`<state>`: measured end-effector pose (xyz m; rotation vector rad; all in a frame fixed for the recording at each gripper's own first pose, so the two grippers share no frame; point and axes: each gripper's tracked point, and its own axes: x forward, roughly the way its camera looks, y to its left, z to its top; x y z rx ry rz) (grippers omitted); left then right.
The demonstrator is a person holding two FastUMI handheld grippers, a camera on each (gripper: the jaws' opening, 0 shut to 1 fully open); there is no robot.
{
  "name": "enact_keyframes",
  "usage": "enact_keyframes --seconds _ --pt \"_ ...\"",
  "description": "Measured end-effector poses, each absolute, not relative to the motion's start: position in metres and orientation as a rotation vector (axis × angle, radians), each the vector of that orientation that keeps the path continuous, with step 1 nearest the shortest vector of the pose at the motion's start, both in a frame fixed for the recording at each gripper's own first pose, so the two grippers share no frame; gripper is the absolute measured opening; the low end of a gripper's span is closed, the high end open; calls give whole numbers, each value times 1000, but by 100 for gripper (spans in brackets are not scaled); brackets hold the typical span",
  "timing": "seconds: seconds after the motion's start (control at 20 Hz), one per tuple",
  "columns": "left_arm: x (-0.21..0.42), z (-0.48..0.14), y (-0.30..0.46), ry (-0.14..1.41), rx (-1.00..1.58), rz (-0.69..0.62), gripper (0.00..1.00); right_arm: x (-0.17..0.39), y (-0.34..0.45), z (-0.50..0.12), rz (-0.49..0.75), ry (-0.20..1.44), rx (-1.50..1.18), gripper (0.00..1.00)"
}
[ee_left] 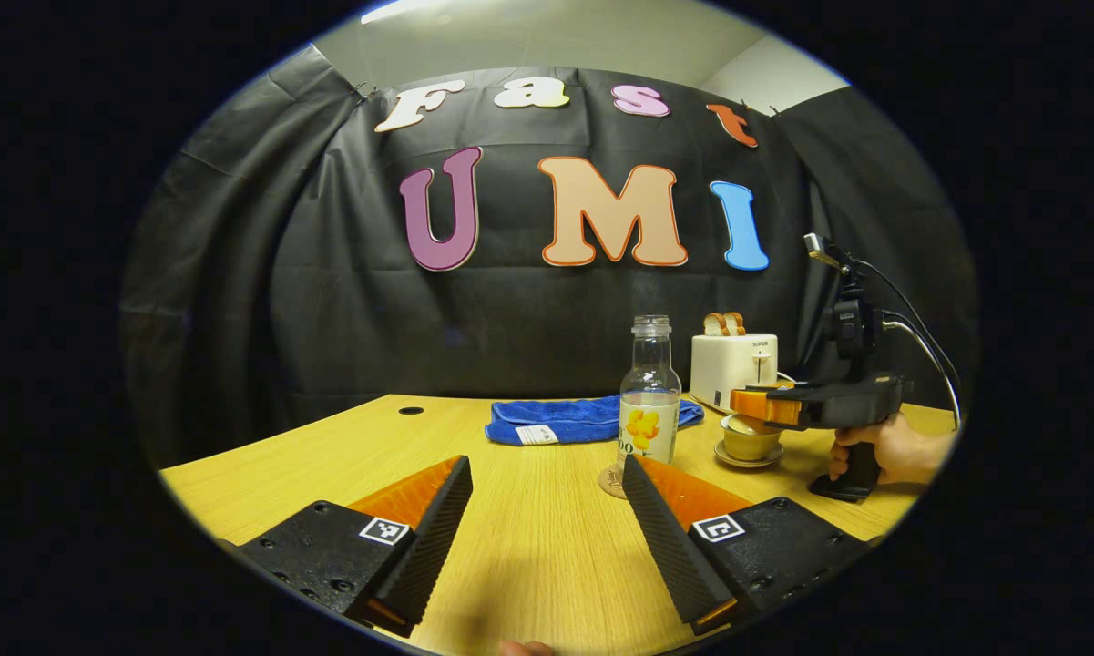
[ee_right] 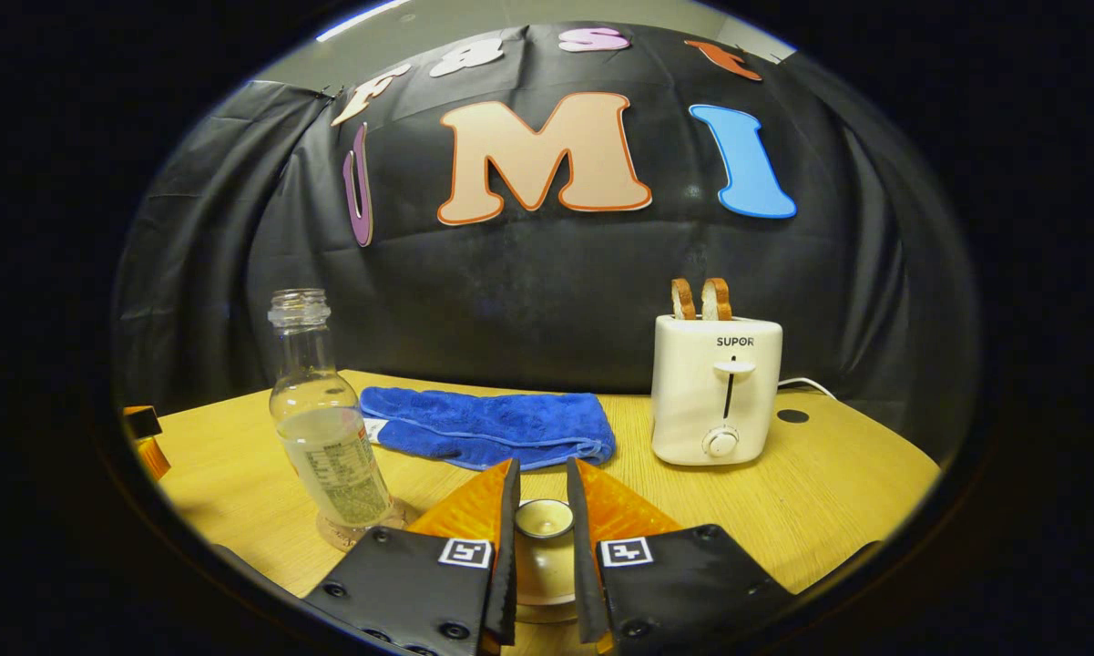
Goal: Open the teacup lid with one hand, grasp the water bottle and pour water into the teacup with the other hand; after pouring, place the water bottle on the coaster and then close the teacup lid.
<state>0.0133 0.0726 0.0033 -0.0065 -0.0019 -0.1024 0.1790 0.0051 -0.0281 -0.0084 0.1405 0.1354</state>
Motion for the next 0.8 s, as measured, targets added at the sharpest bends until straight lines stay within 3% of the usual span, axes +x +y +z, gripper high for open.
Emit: enact_keyframes --seconds 0.4,0.75,0.8 --pt "13 3 72 -1 -6 -111 96 178 9 -29 158 156 -16 39" --pt "13 2 74 -1 -7 -109 96 178 5 -31 138 156 -21 83" --pt "13 2 74 -1 -7 -107 96 178 4 -29 132 149 -18 99"
